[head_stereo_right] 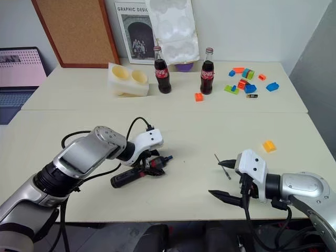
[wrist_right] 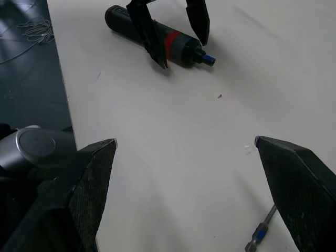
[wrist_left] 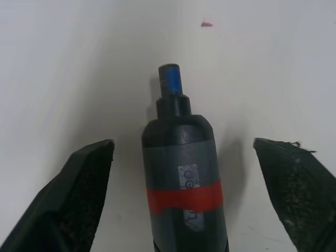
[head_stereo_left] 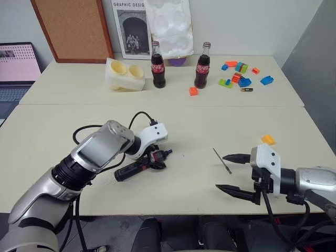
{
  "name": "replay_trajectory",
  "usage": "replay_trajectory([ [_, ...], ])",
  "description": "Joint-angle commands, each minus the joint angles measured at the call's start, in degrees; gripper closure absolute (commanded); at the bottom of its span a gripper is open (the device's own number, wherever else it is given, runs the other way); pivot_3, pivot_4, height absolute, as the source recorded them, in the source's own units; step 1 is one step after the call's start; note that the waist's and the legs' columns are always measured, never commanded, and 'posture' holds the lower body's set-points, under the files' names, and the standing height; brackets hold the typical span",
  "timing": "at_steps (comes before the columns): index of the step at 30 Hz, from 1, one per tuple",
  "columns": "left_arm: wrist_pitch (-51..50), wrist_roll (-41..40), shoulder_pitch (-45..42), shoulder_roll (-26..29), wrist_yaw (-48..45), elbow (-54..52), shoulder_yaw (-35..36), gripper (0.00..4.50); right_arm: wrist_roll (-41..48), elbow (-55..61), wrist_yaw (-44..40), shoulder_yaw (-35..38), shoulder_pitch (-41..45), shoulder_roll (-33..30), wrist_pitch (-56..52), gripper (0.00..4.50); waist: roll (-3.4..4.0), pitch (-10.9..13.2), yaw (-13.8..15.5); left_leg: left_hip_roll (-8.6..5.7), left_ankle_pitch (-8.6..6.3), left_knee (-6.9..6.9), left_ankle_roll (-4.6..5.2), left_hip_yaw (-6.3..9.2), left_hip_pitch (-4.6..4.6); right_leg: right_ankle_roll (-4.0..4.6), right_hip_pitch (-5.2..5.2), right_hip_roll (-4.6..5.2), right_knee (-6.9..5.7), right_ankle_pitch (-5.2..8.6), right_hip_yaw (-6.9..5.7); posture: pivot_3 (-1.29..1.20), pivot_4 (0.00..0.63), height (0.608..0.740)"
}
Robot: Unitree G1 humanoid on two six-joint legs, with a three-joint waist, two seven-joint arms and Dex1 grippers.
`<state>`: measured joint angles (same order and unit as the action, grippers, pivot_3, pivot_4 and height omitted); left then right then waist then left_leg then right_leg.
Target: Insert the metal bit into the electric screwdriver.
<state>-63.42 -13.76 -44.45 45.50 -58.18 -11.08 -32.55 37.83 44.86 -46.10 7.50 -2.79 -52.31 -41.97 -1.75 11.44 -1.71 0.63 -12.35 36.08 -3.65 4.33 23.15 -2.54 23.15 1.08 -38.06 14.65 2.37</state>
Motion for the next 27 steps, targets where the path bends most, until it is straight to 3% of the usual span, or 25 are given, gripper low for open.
replay_trajectory([
  [1,-0.47,0.71,-0.67,-0.51,-0.03,-1.33,-1.00,1.21,0.93,2.23,0.47,0.43,0.16,0.14,0.16,0.06,0.00,0.00,0.00,0.00,0.00,0.00,0.00,0.00,0.00,0.00,0.00,0.00,0.00,0.00,0.00,0.00,0.150,0.740],
  [9,1.16,2.12,0.48,-2.97,1.51,-0.81,-1.72,2.82,1.35,3.68,1.41,0.68,-0.93,0.08,-0.25,0.06,-0.01,-0.02,0.16,-0.01,0.00,0.02,0.00,0.00,0.00,-0.01,-0.02,0.01,-0.01,0.00,0.00,0.00,0.150,0.740],
  [17,7.82,2.67,1.38,-3.82,1.01,-0.33,1.10,2.82,4.21,4.34,1.16,2.70,-1.36,-0.47,-1.40,0.06,0.03,-0.06,0.32,-0.03,0.00,0.04,0.00,0.01,-0.07,-0.01,-0.11,0.03,-0.02,-0.01,0.00,0.00,0.150,0.740],
  [25,10.42,0.84,-4.56,-19.22,13.33,9.26,15.88,2.83,11.12,0.90,1.56,7.85,3.58,-0.52,-3.42,0.06,0.00,-0.04,1.35,-0.07,0.01,0.51,0.02,0.06,0.21,-0.18,-0.07,0.06,0.00,-0.18,-0.03,0.00,0.150,0.740],
  [27,16.41,-0.37,-4.36,-24.54,17.51,8.82,20.65,2.83,14.14,-0.55,2.50,9.53,6.31,-0.77,-4.82,0.06,0.01,-0.04,1.29,-0.07,0.00,0.61,0.03,0.08,0.35,-0.23,0.00,0.04,0.02,-0.23,-0.03,0.00,0.150,0.740],
])
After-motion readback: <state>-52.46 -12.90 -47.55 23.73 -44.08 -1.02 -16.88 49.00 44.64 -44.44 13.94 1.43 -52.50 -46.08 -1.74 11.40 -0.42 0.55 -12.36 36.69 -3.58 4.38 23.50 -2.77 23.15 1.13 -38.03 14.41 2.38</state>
